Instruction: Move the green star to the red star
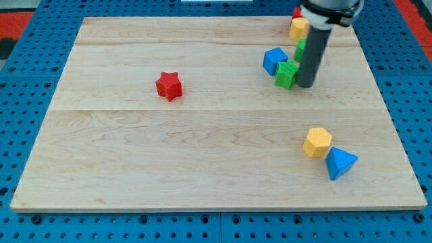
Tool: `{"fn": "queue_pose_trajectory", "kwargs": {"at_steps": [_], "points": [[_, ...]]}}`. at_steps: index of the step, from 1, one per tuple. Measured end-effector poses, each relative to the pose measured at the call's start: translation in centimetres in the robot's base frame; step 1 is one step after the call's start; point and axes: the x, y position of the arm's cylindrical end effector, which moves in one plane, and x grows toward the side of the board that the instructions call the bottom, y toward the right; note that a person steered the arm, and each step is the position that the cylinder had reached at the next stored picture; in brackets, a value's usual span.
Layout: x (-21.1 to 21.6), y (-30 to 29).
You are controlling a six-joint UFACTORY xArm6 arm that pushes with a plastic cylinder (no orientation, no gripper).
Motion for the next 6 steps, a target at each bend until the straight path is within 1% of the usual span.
{"fn": "queue_pose_trajectory", "kwargs": {"at_steps": [1, 2, 3, 4, 5, 6], "points": [[-0.8, 3.4], [-2.9, 1.9], [-0.1, -3.2], [1.4, -8.3], [1.3, -9.0], [1.3, -4.5]]}}
